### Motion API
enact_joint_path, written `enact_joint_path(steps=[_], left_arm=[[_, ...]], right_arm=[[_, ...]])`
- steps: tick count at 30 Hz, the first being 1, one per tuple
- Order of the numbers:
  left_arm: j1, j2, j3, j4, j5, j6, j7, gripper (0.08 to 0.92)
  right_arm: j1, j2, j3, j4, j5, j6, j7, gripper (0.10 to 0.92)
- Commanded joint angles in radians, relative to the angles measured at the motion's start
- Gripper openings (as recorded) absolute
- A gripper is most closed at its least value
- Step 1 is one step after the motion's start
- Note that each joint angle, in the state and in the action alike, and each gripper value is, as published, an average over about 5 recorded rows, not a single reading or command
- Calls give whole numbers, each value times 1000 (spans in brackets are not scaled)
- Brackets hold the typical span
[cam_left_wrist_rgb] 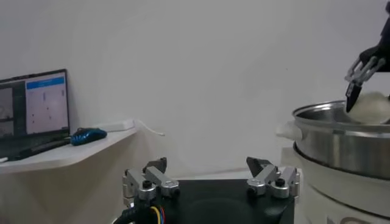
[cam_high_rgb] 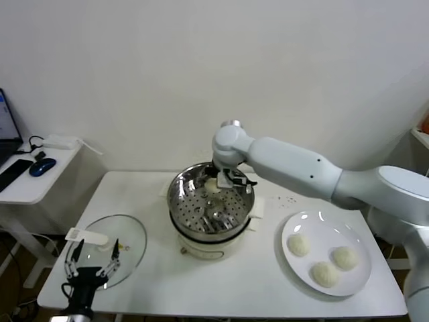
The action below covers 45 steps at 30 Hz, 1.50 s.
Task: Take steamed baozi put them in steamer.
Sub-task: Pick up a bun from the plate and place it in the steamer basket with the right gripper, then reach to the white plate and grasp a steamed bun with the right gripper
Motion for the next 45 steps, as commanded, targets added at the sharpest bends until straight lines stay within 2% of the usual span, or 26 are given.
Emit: enact_joint_path(steps=[1,15,22,27,30,33,41,45], left_arm=[[1,-1,-1,3,-1,-1,0,823],[-8,-2,1,14,-1,1,0,823],[-8,-3,0,12,-1,3,0,823],[-7,-4,-2,7,-1,5,-1,823],[-6,-4,-3,5,-2,6,-1,823],[-4,-4,-3,3,-2,7,-1,823],[-18,2,1,-11,-14,4,-7,823],[-22,7,6,-25,-31,8,-4,823]], right_arm=[[-57,43,33,-66,-98,23,5,696],[-73,47,44,-90,-106,26,8,701],[-67,46,53,-84,-86,33,6,811],[-14,4,38,-31,5,38,-27,822],[55,-50,9,15,134,21,-51,823],[153,-124,-48,46,329,-23,-82,823],[415,-345,-343,20,935,-345,-116,823],[427,-460,-399,34,1237,-553,-25,823]])
